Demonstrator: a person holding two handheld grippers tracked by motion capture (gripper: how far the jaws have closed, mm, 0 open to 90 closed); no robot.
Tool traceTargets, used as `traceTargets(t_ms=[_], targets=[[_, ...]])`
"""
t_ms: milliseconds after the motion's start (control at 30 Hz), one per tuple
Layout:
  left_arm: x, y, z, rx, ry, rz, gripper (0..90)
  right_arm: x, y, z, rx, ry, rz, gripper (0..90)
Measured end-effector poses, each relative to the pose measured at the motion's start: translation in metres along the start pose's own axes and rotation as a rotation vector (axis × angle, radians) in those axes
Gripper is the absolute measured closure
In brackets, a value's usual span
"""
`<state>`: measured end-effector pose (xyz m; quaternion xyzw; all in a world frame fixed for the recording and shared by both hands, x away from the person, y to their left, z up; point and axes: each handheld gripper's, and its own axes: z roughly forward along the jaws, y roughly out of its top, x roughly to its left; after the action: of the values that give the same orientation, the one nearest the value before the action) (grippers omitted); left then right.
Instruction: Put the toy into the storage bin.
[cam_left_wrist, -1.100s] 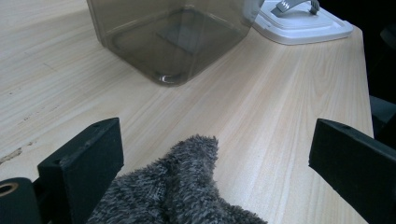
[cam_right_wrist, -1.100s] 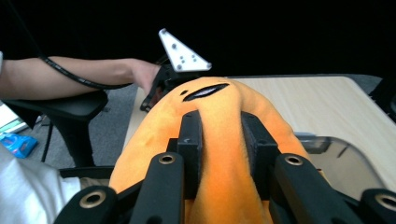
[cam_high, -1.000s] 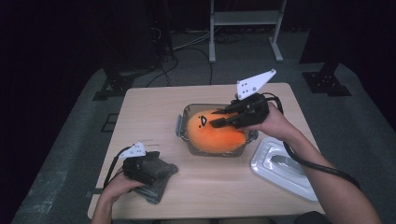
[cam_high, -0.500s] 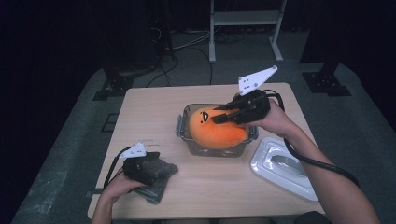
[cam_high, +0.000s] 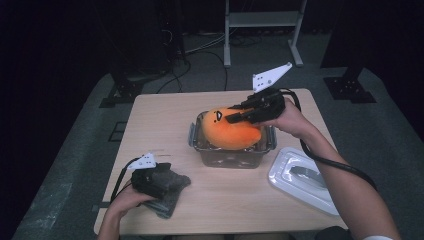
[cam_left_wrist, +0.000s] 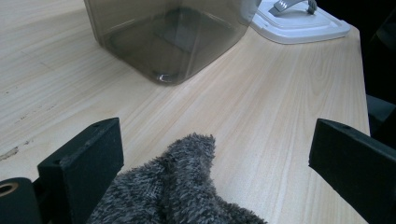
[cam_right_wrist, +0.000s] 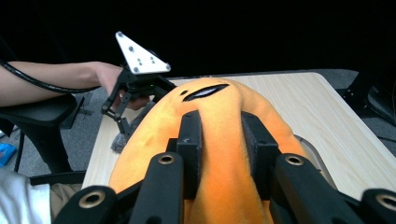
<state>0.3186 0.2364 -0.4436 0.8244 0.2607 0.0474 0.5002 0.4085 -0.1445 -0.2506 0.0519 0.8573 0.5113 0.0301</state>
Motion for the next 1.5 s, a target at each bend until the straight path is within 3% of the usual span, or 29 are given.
traceTargets(t_ms=[600, 1500], targets=[[0.002, 0.0, 0.001, -0.005, -0.01, -0.004, 2.3, -0.027, -0.016, 0.015, 0.024, -0.023, 0.031, 71.5], [0.001, 0.0, 0.001, 0.003, -0.013, -0.001, 2.3, -0.051, -0.043, 0.037, 0.07, -0.03, 0.079, 71.5]])
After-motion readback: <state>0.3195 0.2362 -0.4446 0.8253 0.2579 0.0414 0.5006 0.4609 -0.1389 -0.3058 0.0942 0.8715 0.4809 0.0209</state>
